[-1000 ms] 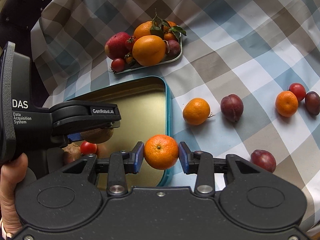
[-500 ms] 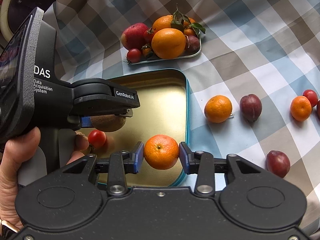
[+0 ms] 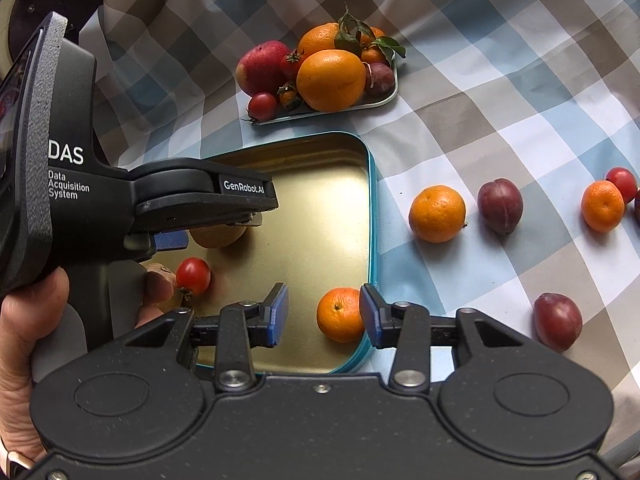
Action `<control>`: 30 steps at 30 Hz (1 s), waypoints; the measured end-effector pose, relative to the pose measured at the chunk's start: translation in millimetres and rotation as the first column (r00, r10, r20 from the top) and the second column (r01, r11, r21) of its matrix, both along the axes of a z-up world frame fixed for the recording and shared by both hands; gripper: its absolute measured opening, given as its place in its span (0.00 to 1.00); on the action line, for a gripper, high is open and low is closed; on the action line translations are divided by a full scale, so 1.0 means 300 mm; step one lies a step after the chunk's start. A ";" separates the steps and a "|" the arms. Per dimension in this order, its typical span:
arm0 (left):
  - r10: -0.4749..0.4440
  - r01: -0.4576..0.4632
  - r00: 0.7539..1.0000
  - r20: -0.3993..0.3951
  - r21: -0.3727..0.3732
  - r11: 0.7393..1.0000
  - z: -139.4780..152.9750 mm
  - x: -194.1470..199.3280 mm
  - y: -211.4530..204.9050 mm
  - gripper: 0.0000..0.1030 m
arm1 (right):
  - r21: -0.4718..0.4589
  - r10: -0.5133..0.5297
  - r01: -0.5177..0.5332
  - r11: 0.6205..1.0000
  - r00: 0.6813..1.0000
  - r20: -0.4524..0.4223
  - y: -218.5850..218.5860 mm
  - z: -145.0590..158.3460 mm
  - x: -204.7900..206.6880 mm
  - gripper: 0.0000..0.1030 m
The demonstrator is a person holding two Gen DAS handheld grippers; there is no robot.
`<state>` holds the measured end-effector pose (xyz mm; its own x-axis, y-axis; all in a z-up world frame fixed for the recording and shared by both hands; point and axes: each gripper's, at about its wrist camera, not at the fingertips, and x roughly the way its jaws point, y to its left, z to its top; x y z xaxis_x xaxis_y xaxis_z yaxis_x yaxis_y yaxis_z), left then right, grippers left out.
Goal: Organize fruits
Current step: 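Open the right gripper to drop the mandarin in the tray while the left releases the kiwi, then withdraw both open grippers from the tray toward the loose fruit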
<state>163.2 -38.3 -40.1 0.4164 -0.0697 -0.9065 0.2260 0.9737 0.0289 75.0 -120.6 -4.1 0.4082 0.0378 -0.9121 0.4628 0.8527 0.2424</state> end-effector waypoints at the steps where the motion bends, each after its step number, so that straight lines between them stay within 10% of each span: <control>1: 0.002 -0.002 1.000 -0.005 -0.003 1.000 -0.001 0.001 0.002 0.66 | 0.000 -0.001 0.001 1.000 1.000 0.000 -0.001 0.001 0.000 0.49; 30: -0.021 0.021 0.999 -0.037 0.002 1.000 0.000 -0.028 -0.023 0.66 | -0.010 -0.194 0.193 0.981 0.980 -0.050 -0.156 0.004 -0.039 0.49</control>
